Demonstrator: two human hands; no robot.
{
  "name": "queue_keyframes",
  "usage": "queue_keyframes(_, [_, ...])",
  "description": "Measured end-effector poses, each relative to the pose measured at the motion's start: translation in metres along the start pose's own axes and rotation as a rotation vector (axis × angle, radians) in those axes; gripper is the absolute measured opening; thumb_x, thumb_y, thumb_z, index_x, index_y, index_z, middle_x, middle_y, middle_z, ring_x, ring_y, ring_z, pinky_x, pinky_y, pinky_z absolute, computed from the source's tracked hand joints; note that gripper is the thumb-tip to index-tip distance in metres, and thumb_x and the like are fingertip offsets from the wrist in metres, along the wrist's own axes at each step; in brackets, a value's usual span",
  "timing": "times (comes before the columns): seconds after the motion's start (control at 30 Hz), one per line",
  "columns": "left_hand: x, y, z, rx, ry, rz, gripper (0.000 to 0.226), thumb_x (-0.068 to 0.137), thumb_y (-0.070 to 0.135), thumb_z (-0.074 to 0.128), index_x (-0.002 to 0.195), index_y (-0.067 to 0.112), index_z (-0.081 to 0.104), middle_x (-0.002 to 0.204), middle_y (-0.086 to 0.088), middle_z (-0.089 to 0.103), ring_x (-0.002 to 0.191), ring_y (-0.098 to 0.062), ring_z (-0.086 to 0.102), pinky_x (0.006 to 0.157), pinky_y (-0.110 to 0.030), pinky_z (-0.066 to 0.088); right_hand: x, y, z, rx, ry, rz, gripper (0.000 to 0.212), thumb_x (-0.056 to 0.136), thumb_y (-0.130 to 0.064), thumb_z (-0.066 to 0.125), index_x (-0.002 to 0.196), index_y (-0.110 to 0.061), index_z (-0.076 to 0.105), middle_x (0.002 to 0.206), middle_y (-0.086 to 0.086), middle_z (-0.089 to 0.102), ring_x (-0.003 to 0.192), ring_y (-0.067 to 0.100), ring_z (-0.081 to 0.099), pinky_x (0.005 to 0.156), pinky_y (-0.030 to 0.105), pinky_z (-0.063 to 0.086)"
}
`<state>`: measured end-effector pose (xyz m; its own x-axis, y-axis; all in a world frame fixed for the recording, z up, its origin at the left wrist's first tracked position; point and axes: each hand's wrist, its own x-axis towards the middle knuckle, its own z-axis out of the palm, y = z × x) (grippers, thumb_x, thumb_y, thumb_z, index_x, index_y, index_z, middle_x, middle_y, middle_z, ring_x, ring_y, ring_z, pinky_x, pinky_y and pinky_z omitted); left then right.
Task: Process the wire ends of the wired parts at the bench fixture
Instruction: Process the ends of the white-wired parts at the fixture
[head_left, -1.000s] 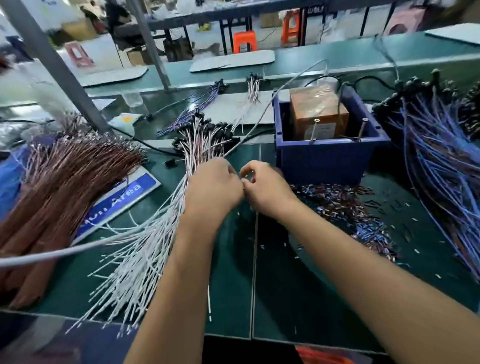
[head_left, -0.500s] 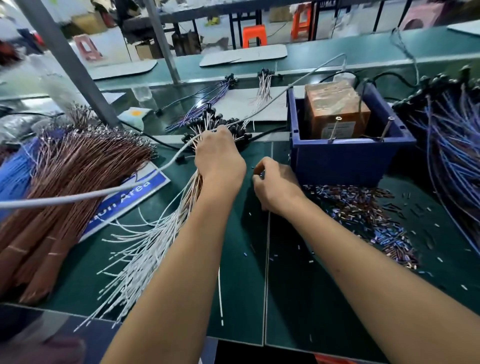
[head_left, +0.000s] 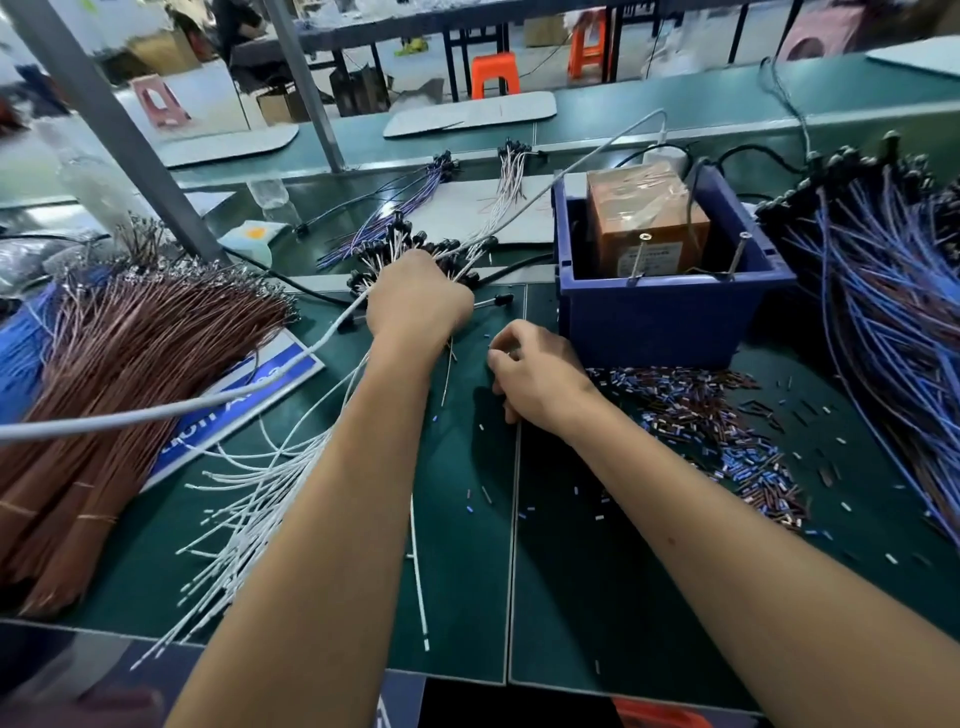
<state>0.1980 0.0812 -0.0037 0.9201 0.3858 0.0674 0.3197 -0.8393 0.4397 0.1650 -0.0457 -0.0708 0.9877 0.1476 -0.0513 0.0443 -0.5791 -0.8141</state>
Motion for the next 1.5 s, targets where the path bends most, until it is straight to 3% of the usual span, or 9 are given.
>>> queue_keyframes(0.17, [-0.009, 0.018, 0.002, -0.721, -0.529, -0.209, 0.023, 0.097, 0.008, 0.037, 0.077, 0.010, 0.048, 0.061, -0.003, 0.053, 0.044, -0.013, 0.041, 0.042, -0.017, 0.035, -0.008, 0.000, -0.009, 0.143, -0.088, -0.052, 0.026, 0.110, -0.033, 0.043, 0.099, -0.019, 0.062, 0.083, 0.009, 0.074, 0.049, 0.019, 0.061, 0.058, 0.031, 0.052])
queue_keyframes(0.27, [-0.016, 0.023, -0.001, -0.948, -0.693, -0.243, 0.033, 0.100, 0.009, 0.029, 0.068, 0.018, 0.035, 0.052, 0.005, 0.036, 0.039, -0.007, 0.021, 0.034, -0.017, 0.016, -0.020, -0.002, -0.018, 0.461, -0.192, 0.000, 0.034, 0.114, -0.032, 0.036, 0.103, -0.015, 0.064, 0.091, 0.013, 0.070, 0.054, 0.022, 0.056, 0.044, 0.026, 0.038])
queue_keyframes(0.5, [-0.038, 0.046, -0.021, -1.952, -0.501, -0.205, 0.042, 0.108, 0.031, 0.036, 0.067, 0.022, 0.040, 0.053, 0.009, 0.024, 0.045, -0.007, 0.015, 0.041, -0.021, 0.010, -0.044, -0.005, -0.056, 0.879, -0.321, -0.054, 0.039, 0.112, -0.038, 0.040, 0.122, -0.008, 0.062, 0.093, 0.011, 0.078, 0.070, 0.024, 0.069, 0.055, 0.028, 0.044])
queue_keyframes(0.63, [-0.048, 0.059, -0.022, -2.103, -0.451, -0.157, 0.044, 0.111, 0.033, 0.032, 0.071, 0.020, 0.043, 0.056, 0.007, 0.031, 0.046, -0.008, 0.022, 0.042, -0.019, 0.018, -0.056, 0.003, -0.086, 0.892, -0.143, -0.179, 0.018, 0.104, -0.008, 0.058, 0.122, -0.005, 0.061, 0.081, 0.011, 0.075, 0.050, 0.015, 0.058, 0.041, 0.020, 0.038])
queue_keyframes(0.73, [-0.046, 0.050, -0.019, -2.220, -0.559, -0.136, 0.048, 0.113, 0.040, 0.024, 0.074, 0.019, 0.043, 0.057, 0.007, 0.032, 0.046, -0.008, 0.022, 0.040, -0.019, 0.019, -0.069, 0.022, -0.113, 0.849, -0.135, -0.235, 0.020, 0.102, -0.007, 0.059, 0.121, -0.006, 0.055, 0.083, 0.015, 0.075, 0.043, 0.015, 0.054, 0.036, 0.020, 0.032])
queue_keyframes(0.97, [-0.082, 0.053, 0.018, -1.753, -0.369, 0.219, 0.043, 0.112, 0.039, 0.031, 0.076, 0.021, 0.045, 0.055, 0.008, 0.027, 0.045, -0.008, 0.016, 0.039, -0.022, 0.014, -0.080, 0.061, -0.149, 0.896, -0.366, -0.301, 0.020, 0.095, -0.021, 0.061, 0.105, -0.013, 0.076, 0.096, 0.014, 0.078, 0.048, 0.013, 0.060, 0.038, 0.015, 0.039])
queue_keyframes(1.2, [-0.123, 0.064, 0.070, -0.743, 0.204, 0.909, 0.020, 0.104, 0.017, 0.052, 0.085, 0.020, 0.047, 0.070, 0.013, 0.044, 0.059, -0.006, 0.041, 0.054, -0.029, 0.029, -0.066, 0.098, -0.155, 0.778, -0.127, -0.276, 0.022, 0.097, -0.023, 0.062, 0.107, -0.016, 0.080, 0.092, 0.013, 0.077, 0.040, 0.009, 0.049, 0.034, 0.015, 0.031])
queue_keyframes(1.33, [-0.127, 0.062, 0.091, -0.549, 0.185, 0.933, 0.005, 0.101, 0.012, 0.057, 0.097, 0.010, 0.055, 0.094, 0.001, 0.052, 0.076, -0.022, 0.050, 0.060, -0.041, 0.043, -0.063, 0.105, -0.145, 0.691, 0.039, -0.271, 0.015, 0.097, -0.016, 0.067, 0.100, -0.018, 0.082, 0.081, 0.009, 0.073, 0.040, 0.010, 0.044, 0.036, 0.018, 0.029])
queue_keyframes(1.5, [-0.116, 0.050, 0.103, -0.488, 0.096, 0.887, 0.007, 0.093, 0.009, 0.065, 0.098, 0.005, 0.062, 0.089, -0.006, 0.069, 0.080, -0.027, 0.063, 0.071, -0.045, 0.050, -0.062, 0.104, -0.140, 0.610, 0.168, -0.176, 0.011, 0.095, -0.005, 0.071, 0.101, -0.009, 0.080, 0.078, 0.013, 0.076, 0.039, 0.009, 0.047, 0.039, 0.016, 0.036])
